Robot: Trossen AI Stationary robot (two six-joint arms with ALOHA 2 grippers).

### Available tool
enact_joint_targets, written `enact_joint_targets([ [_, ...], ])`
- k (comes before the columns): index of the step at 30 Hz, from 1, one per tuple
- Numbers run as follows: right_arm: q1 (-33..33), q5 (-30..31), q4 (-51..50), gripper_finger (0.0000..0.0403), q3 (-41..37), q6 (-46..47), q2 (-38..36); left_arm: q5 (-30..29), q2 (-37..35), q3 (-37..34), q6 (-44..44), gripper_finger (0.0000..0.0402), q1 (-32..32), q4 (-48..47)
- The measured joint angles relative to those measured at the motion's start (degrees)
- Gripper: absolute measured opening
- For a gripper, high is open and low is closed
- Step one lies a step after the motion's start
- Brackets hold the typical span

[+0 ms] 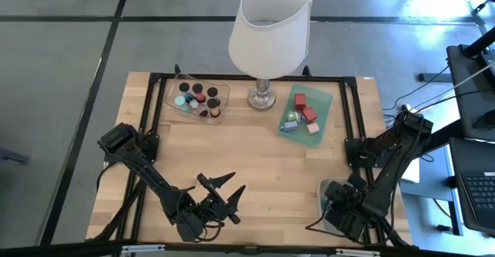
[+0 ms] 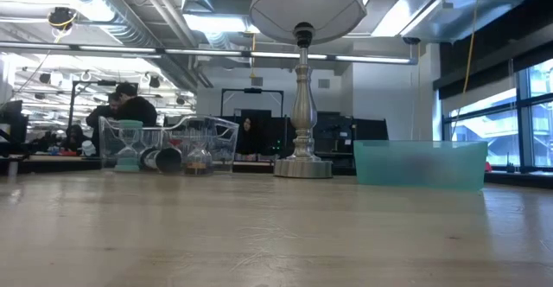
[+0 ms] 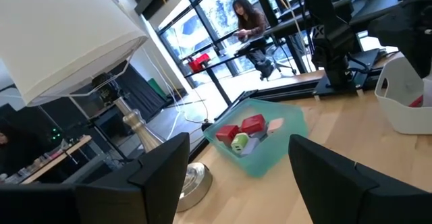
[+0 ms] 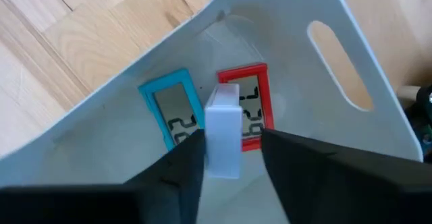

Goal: Pick & Place Office items
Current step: Put the white digital timer into the gray bin, then return to Home Position

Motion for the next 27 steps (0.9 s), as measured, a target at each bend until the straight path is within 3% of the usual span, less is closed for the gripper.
enact_joint_targets([
  [3, -0.1, -1.0, 0.1, 0.0181, 0.0, 0.1, 0.0, 0.0, 0.0, 0.0, -1.0, 0.0251, 0.0, 0.5],
  [7, -0.9, -7.9, 0.0, 0.0222, 0.4, 0.0, 0.0, 0.0, -0.3, 0.0, -2.1, 0.0251, -0.1, 2.0],
  [12, -1.7, -9.5, -0.6, 0.0236, 2.3, -3.4, 0.0, 0.0, -3.5, -0.1, -1.2, 0.0251, -0.5, 2.1],
  [15, -2.4, -13.7, 0.3, 0.0237, 3.6, -7.0, 0.0, 0.0, -5.7, -0.1, -1.0, 0.0251, -1.4, 1.6],
  [20, -2.3, -13.5, 5.2, 0.0237, 3.8, -5.8, 0.0, 0.0, -10.9, -0.1, 1.9, 0.0251, -4.2, 1.1],
  [24, -2.3, -8.8, 11.3, 0.0237, 3.8, -4.5, 0.0, 0.0, -15.7, -0.1, 3.0, 0.0251, -7.8, 0.9],
  [27, -2.5, -5.8, 13.5, 0.0237, 3.8, -11.1, 0.0, 0.0, -19.4, -0.4, 3.0, 0.0251, -11.1, 0.8],
])
